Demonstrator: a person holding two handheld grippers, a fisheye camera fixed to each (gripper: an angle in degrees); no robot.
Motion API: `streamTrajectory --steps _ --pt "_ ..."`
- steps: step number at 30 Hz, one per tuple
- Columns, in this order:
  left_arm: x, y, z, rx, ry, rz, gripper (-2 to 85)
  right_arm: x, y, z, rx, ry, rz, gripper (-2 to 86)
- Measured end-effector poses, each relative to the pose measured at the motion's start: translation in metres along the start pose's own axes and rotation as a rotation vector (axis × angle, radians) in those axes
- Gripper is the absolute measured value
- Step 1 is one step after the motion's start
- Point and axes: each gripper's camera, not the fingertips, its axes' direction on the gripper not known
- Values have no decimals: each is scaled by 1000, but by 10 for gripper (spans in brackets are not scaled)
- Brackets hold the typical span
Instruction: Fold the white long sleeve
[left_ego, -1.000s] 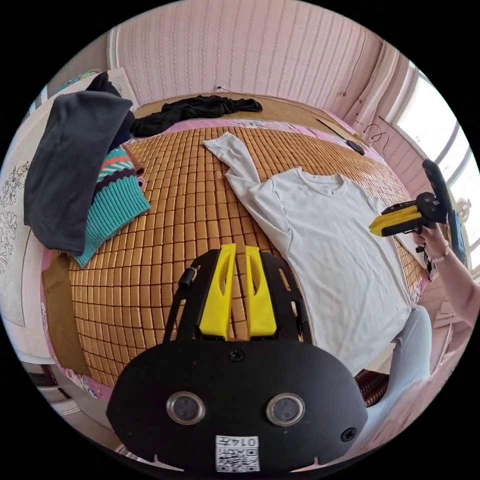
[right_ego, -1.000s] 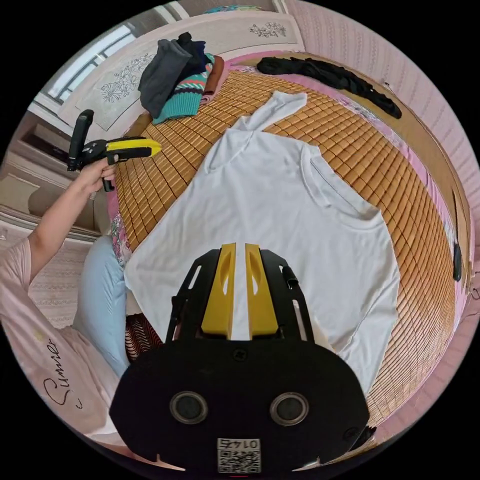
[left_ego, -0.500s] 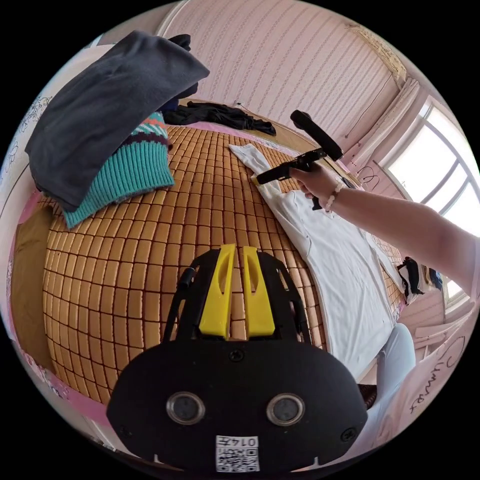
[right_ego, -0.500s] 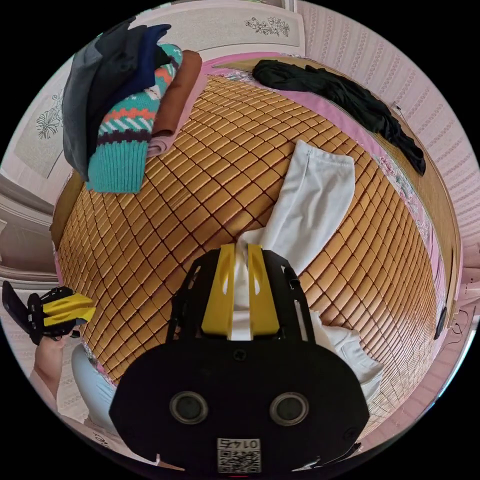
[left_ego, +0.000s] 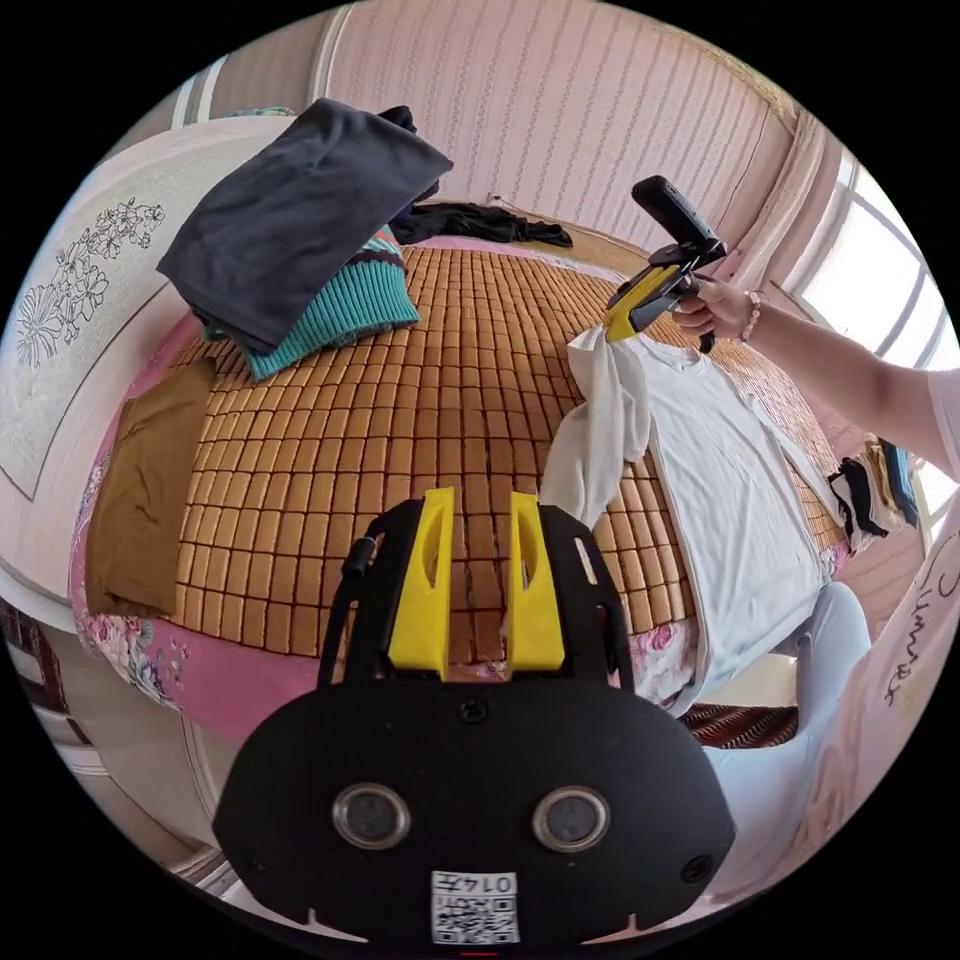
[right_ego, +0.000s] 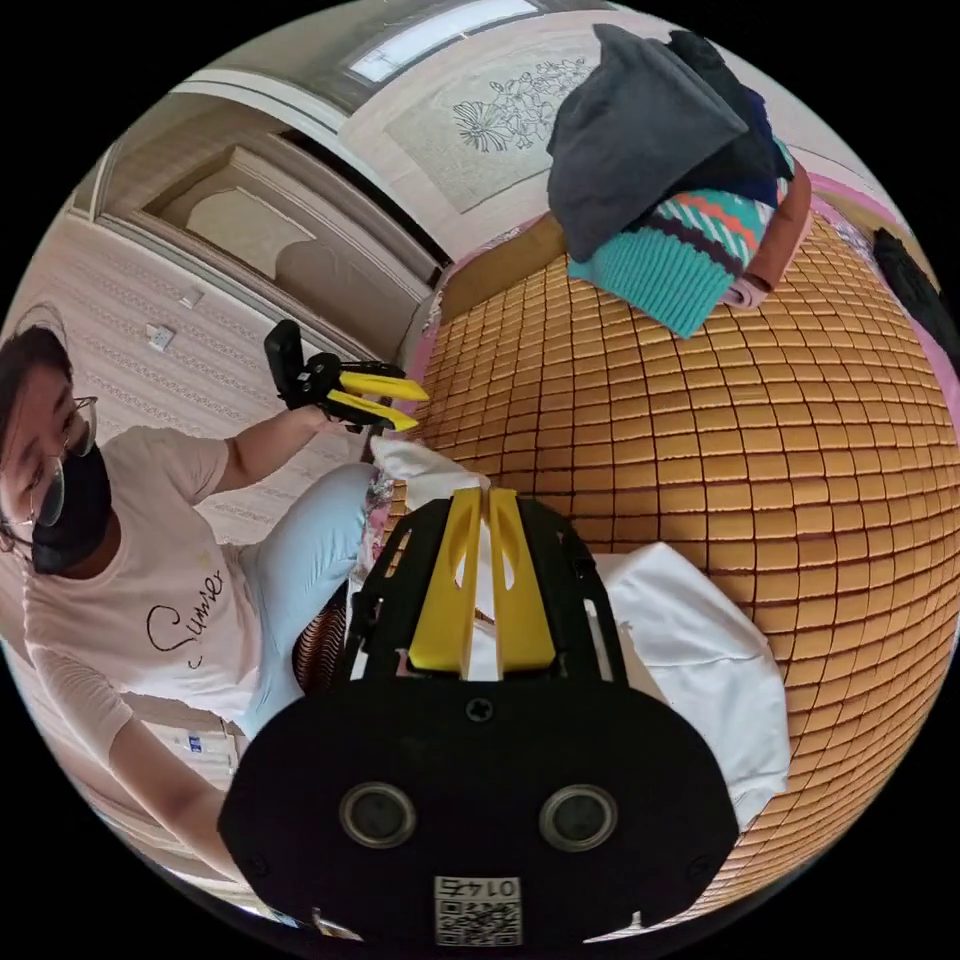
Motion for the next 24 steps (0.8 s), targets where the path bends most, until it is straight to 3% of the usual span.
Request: streamTrajectory --steps 3,6,14,19,22,24 --pt "6 16 7 -90 93 -16 95 9 -4 14 -32 62 74 5" --pt "28 30 -3 -56 157 -4 89 4 -11 20 -70 154 88 4" --pt "103 23 51 -188 27 213 83 -16 -31 24 -110 235 76 5" --pt "60 31 8 -49 57 66 26 -43 -38 -1 -49 230 24 7" --pt "-5 52 -38 59 152 -160 31 -57 -46 -14 21 191 1 12" --pt "-57 72 -54 53 39 -349 44 -61 -52 -15 63 200 18 20"
